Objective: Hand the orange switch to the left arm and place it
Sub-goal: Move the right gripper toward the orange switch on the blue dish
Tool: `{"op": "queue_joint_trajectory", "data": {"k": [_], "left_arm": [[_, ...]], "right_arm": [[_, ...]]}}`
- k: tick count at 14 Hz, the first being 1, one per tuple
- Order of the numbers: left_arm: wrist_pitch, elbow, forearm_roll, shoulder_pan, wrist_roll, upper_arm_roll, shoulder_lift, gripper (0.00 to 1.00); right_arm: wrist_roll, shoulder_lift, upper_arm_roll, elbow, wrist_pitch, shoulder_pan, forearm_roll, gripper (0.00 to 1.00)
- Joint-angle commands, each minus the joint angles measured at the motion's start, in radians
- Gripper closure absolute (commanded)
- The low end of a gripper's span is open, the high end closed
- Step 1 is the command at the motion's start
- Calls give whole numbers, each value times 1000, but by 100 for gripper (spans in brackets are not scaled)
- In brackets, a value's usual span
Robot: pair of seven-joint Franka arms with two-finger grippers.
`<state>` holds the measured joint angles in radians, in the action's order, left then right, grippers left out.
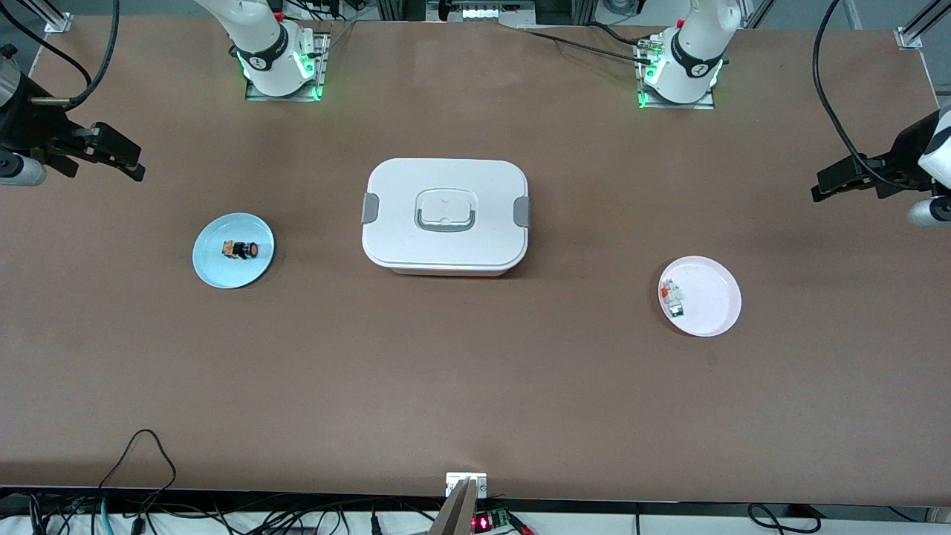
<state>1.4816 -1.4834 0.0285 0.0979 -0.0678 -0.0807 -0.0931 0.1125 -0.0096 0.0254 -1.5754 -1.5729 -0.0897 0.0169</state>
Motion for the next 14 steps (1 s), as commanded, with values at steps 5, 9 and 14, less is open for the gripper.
{"op": "queue_joint_trajectory", "data": {"k": [5, 9, 14], "left_arm": [[-12, 31, 2, -10, 11, -5, -23, 0], [-14, 31, 4, -10, 13, -7, -23, 0], [-12, 31, 10, -10, 11, -7, -23, 0]], "right_arm": [[12, 48, 5, -20, 1, -5, -20, 0], [-37, 135, 8, -84, -24, 14, -17, 0], [-192, 149, 8, -337, -325, 91, -15, 0]]}}
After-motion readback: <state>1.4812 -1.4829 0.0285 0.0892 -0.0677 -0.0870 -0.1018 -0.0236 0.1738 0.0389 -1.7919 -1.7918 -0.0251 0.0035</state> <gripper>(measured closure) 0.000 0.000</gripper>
